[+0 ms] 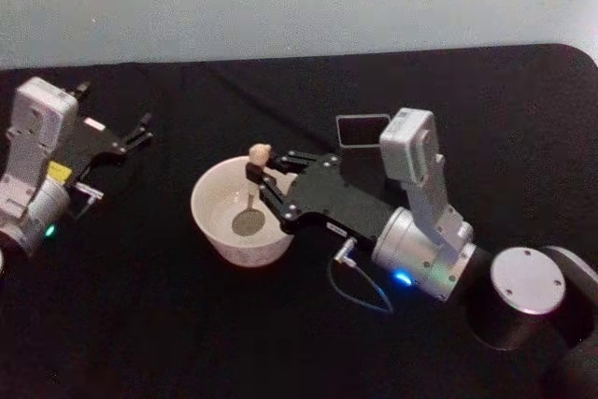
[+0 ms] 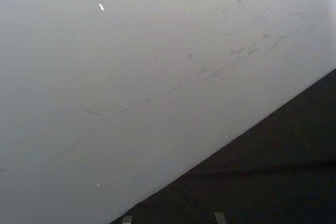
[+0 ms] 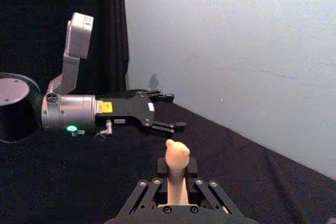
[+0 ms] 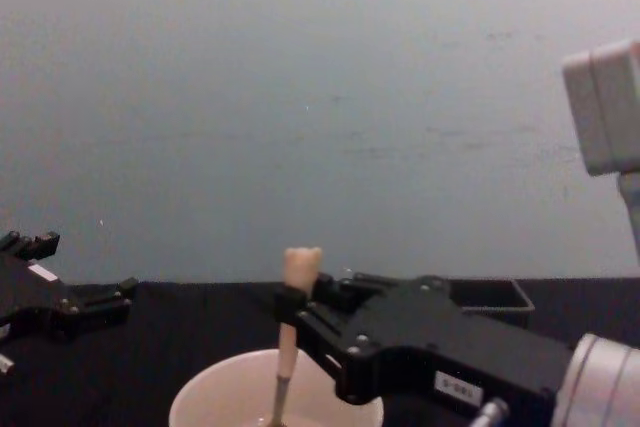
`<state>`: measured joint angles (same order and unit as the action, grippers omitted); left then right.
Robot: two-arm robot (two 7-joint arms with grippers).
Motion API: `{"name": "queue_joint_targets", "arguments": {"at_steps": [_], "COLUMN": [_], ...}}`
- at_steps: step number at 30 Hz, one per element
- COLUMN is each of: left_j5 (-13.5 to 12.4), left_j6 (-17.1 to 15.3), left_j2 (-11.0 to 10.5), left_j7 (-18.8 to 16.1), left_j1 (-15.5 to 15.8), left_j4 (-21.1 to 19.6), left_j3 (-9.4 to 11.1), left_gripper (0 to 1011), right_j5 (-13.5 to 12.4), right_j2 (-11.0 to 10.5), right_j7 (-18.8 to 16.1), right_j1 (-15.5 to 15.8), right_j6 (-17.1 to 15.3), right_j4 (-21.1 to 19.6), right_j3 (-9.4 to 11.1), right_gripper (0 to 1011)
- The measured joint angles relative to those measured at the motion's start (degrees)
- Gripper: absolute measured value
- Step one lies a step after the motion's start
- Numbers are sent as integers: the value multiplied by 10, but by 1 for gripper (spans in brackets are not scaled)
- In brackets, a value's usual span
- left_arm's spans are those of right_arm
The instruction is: Pick up the stirring spoon with one hand, stir inside the cup, then place it back in its original position.
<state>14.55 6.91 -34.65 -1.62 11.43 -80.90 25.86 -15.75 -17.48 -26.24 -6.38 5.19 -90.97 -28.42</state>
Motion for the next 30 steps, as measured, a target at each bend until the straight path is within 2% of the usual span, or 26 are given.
{"name": "queue_joint_targets", "arguments": {"at_steps": [9, 15, 21, 30], "left_j5": [0, 0, 0, 0], "left_j6": [0, 0, 0, 0], "left_j2": [0, 0, 0, 0], "left_j7": [0, 0, 0, 0], "left_j1": [0, 0, 0, 0], "left_j4": [0, 0, 0, 0], "left_j3": [0, 0, 0, 0], "left_gripper": [1001, 1001, 1001, 1001], "right_j5": [13, 22, 26, 26], "right_j2": [29, 48, 51, 35], "right_j7": [17, 33, 37, 36], "right_j1": [-23, -42, -48, -39], "right_j6": [-3, 0, 4, 4], "right_j4": [28, 53, 64, 57], "right_j3": [-13, -10, -1, 16], "right_gripper": [194, 194, 194, 194]}}
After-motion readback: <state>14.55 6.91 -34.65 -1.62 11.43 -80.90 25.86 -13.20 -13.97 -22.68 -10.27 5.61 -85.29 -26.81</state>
